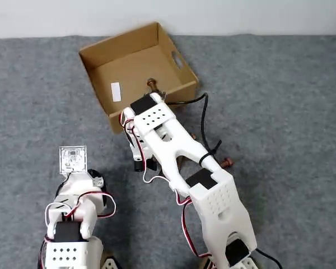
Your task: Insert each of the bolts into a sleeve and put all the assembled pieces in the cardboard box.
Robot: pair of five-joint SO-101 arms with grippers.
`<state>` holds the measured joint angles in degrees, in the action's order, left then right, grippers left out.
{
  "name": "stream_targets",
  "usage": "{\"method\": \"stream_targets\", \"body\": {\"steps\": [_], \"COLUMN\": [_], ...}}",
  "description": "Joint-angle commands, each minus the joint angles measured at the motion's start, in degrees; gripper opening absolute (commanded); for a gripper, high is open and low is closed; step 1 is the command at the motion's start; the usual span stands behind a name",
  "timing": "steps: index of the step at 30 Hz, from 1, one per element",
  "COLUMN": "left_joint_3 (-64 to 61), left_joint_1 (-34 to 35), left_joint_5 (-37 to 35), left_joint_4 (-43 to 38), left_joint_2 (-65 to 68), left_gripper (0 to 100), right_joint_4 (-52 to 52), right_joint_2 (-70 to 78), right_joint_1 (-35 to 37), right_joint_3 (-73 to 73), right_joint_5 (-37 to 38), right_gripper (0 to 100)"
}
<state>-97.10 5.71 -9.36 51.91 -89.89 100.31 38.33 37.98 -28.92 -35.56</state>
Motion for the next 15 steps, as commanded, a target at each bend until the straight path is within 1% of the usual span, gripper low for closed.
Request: {"method": "stream_targets", "body": {"steps": [1, 7, 15], "left_joint_3": [0.22, 0.22, 0.22], "left_joint_1": [0.35, 0.35, 0.35], "left_joint_5": [-0.53, -0.53, -0.53], "left_joint_4": [-1.49, -1.49, -1.49], "left_joint_2": [-0.26, -0.26, -0.26], "left_gripper": [1, 1, 1], "right_joint_4": [0.4, 0.04, -6.11], "right_joint_2": [-3.47, 1.36, 3.65], "right_joint_1": [-0.57, -2.07, -2.07], "right_joint_3": [-0.26, -0.62, -0.62], "right_joint_5": [-0.53, -0.62, -0.62], "right_gripper": [16.6, 16.6, 16.5]}}
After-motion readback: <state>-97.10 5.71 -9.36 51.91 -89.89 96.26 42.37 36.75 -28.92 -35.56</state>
